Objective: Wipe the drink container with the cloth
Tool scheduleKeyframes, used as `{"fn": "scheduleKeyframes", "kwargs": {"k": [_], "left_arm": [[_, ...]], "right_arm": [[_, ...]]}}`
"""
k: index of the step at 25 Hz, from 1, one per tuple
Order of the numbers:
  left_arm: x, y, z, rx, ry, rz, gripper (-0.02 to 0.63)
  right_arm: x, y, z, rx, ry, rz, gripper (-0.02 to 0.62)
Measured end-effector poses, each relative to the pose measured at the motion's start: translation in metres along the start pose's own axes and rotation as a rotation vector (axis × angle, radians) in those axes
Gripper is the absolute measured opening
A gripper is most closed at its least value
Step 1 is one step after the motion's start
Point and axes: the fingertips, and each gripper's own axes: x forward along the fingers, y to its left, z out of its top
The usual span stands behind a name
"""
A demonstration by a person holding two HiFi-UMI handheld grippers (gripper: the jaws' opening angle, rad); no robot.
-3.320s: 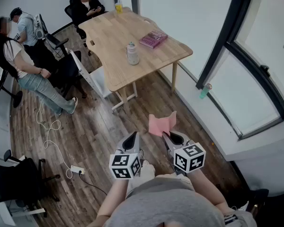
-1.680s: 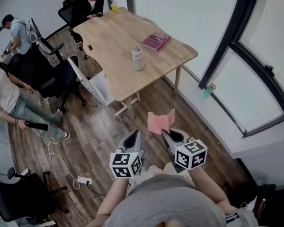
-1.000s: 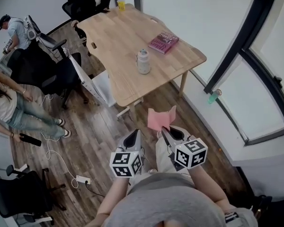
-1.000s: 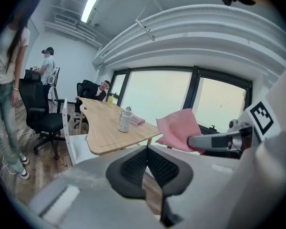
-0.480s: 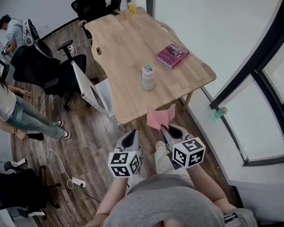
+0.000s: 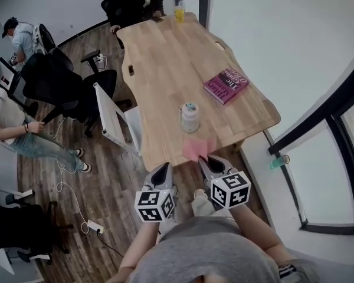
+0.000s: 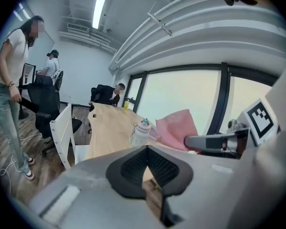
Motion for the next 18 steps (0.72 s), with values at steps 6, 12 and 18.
{"fn": "scheduleKeyframes", "kwargs": {"k": [6,12,18], "left_arm": [[0.031,0.009,0.016,-0.014,-0.014,0.041,0.000],[0.055,0.018,0.022,-0.026,-0.012,0.084,0.000],[0.073,0.028,0.023,-0.035,-0.003,0.122,0.000]], "right_arm": [[0.039,-0.021,0.015,-0.016,0.022,0.036,0.032],[0.073,-0.040,0.021,0.006,0.053,0.061,0.032],[0.101,-0.055,0.021,0.022,0.081,0.071,0.032]]}}
